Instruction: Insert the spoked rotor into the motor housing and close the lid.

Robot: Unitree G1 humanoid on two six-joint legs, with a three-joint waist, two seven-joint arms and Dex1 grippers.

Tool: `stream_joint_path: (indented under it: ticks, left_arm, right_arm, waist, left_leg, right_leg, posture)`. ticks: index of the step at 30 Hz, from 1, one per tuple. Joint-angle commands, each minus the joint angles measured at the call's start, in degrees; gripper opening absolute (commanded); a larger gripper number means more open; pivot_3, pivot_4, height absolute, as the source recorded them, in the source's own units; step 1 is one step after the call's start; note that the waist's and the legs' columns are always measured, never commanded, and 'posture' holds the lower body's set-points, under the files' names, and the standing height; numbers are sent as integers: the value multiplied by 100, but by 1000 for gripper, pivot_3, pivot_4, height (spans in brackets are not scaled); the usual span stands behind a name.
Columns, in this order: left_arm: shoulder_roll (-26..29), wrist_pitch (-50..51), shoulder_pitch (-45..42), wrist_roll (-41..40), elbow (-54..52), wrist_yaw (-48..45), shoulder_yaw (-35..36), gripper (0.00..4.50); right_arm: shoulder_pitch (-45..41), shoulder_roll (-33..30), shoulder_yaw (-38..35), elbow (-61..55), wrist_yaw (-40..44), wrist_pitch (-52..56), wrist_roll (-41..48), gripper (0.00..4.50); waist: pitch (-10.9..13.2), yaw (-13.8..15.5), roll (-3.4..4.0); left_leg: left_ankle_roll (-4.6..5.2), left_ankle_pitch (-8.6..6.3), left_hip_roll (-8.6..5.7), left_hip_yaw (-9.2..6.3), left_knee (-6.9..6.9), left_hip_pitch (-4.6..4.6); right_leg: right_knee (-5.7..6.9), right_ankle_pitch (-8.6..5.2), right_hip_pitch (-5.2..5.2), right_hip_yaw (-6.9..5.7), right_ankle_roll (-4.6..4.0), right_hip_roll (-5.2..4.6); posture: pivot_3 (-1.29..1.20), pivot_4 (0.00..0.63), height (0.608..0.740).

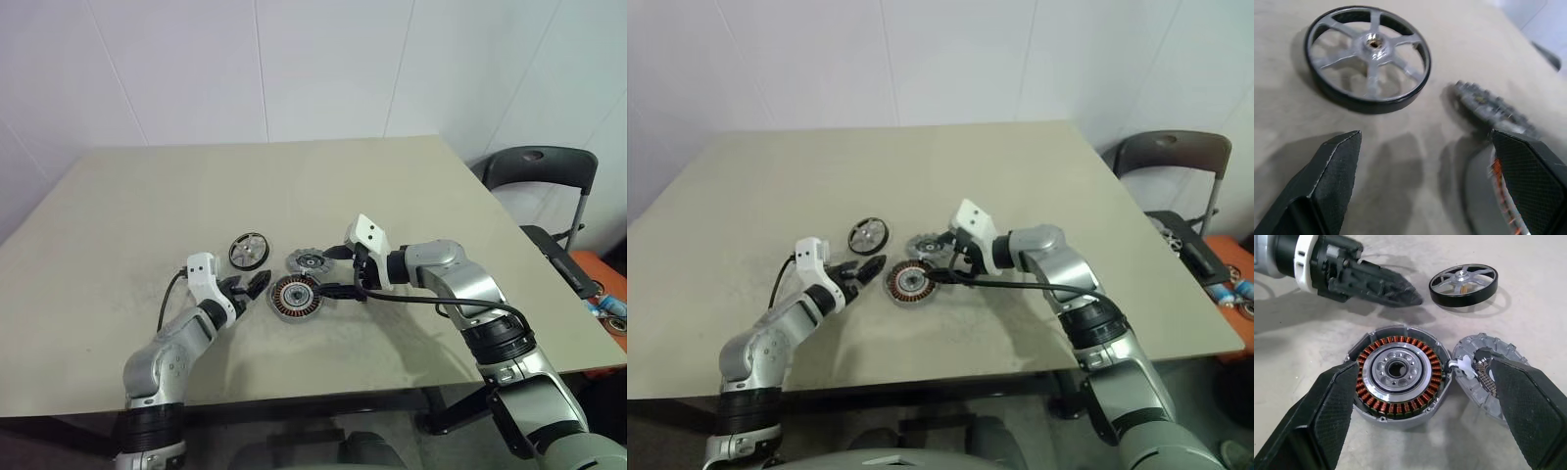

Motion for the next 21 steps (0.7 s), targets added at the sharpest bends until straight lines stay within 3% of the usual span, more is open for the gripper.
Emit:
stream_joint_path:
  ticks: [1, 12, 21]
  left_arm:
    - [-204, 214, -345, -379, 93, 230, 223, 4500]
    - [-635, 432, -644, -805, 470, 788, 668, 4500]
    - [-929, -136, -788, -1054, 671, 1025, 1076, 4500]
  right_arm:
    - [-119, 26, -18, -180, -34, -113, 15, 4461]
    - [-151, 50, -29, -209, -103, -148, 16, 4461]
    - [-158, 86, -36, -241, -155, -153, 34, 4461]
  waist:
    - [0, 44, -1]
    - [0, 98, -1]
    - [-1, 102, -2]
  left_leg:
    - [0, 0, -1, 0, 0, 0]
    - [-2, 1, -10, -1, 1, 0]
    - [-7, 4, -21, -3, 1, 1]
  right_leg:
    - [0, 0, 0, 0, 0, 0]
    - [0, 0, 1, 1, 0, 3]
    - [3, 0, 1, 1, 0, 3]
  posture:
    - [0, 0, 740]
    - [0, 0, 740]
    - [0, 0, 740]
